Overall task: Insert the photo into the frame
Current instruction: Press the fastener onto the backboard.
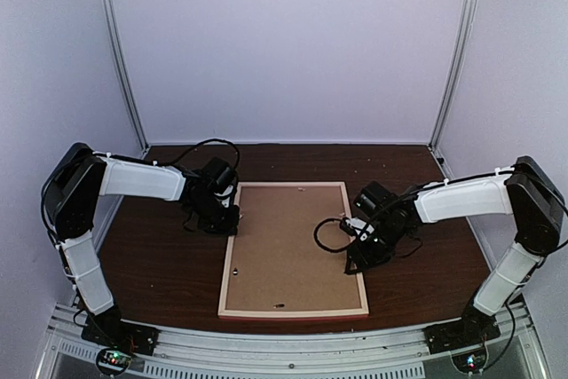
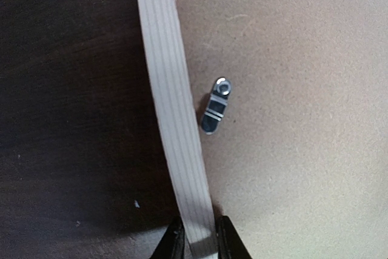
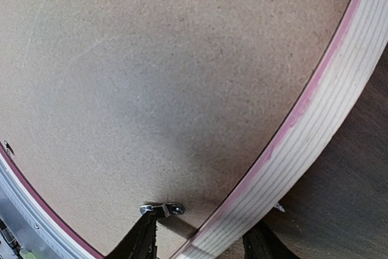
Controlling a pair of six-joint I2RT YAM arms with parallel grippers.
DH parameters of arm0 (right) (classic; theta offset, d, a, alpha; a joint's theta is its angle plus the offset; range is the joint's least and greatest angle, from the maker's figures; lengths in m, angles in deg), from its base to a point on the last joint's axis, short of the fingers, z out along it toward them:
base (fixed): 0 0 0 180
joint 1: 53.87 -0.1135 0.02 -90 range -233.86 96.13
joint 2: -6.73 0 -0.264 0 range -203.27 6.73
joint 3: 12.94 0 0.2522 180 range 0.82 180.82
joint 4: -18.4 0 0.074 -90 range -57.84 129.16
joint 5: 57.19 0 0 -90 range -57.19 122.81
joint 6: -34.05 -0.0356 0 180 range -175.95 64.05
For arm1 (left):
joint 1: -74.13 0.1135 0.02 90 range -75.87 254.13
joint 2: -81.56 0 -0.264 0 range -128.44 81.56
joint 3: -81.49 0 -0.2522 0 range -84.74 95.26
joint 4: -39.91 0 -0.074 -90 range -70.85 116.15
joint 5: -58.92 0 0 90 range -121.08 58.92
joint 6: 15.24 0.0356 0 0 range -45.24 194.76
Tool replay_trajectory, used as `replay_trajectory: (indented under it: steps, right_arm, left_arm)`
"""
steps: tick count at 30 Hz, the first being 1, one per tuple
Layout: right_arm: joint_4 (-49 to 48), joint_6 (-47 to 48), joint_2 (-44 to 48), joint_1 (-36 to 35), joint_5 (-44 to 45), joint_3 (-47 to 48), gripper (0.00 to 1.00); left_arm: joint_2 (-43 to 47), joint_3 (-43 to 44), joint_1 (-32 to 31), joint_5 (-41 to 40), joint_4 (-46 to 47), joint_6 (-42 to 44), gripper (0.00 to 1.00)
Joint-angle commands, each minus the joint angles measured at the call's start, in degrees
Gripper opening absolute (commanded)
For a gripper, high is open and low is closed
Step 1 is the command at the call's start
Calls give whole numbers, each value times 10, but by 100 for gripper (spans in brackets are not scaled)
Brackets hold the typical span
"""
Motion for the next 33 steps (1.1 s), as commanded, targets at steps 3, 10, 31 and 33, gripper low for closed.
replay_trajectory:
  steps: [3,10,31,33]
  right_arm:
    - [28,44,-23,2,18,3,49]
    - [22,58,-22,11,4,-10,49]
    - [-2,28,-54,17,21,1,49]
    - [-21,11,-54,17,21,-5,49]
  left_arm:
    - [5,-4,-5,23,23,18,19]
    - [4,2,-5,23,21,20,19]
    - [1,2,-5,25,20,19,19]
    - [1,2,-5,25,21,19,19]
